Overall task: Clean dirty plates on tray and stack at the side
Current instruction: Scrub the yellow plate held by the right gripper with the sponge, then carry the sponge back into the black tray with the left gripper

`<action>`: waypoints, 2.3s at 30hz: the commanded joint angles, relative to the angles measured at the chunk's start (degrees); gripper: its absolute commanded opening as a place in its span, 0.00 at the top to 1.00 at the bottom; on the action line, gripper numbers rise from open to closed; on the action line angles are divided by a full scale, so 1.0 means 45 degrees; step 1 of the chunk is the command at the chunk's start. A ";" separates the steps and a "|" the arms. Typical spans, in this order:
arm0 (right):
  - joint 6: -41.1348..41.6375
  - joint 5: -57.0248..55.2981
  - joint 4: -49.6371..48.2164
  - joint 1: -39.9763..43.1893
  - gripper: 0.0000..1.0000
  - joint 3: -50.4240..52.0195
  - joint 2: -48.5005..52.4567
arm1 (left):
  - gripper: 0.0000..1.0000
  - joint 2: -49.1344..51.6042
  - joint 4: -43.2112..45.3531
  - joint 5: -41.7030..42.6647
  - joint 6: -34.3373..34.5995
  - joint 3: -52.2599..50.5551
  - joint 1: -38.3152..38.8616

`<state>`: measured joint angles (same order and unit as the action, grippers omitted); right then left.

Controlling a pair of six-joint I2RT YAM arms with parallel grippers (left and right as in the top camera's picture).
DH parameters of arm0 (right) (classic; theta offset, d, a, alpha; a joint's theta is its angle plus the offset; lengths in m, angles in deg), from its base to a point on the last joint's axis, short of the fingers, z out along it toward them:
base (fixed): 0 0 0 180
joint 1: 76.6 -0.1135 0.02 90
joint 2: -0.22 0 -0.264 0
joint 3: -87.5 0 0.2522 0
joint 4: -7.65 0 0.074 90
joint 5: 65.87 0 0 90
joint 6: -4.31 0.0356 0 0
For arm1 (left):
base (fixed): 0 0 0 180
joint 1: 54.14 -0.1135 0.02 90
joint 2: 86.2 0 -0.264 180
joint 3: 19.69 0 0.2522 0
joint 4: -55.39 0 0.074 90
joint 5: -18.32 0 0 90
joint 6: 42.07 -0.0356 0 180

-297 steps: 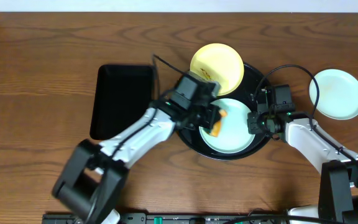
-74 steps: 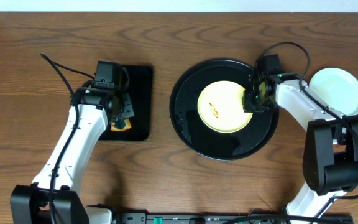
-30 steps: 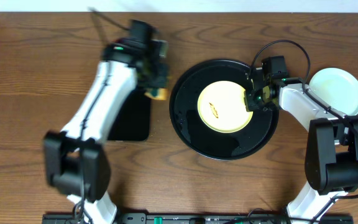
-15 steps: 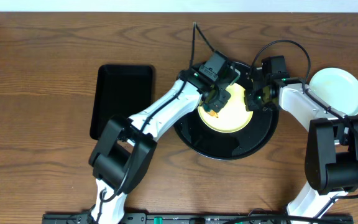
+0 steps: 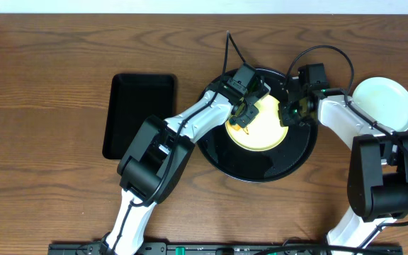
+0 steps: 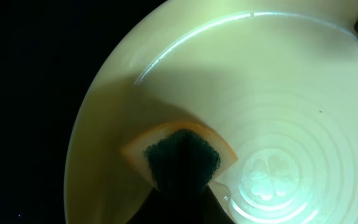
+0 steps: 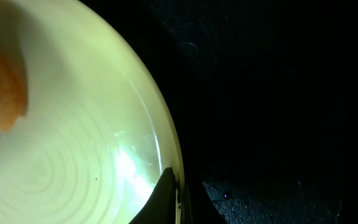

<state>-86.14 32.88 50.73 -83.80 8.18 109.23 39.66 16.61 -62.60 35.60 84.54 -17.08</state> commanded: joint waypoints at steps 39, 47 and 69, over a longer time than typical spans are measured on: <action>0.0039 -0.0073 0.0102 -0.0165 0.99 0.0359 0.0306 | 0.93 0.0583 0.3444 0.8675 0.2841 -0.3172 -0.0228; 0.0039 -0.0073 0.0102 -0.0165 0.99 0.0359 0.0306 | 0.93 0.0102 1.1842 1.2225 1.0166 -0.2968 -0.1928; 0.0044 -0.0073 0.0044 -0.0165 0.65 0.0359 0.0306 | 0.92 -0.2545 0.4201 1.1016 0.7679 -0.2963 -0.9491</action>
<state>-86.16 34.43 50.66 -84.13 8.64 109.34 28.23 43.45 -3.17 84.71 71.21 -57.18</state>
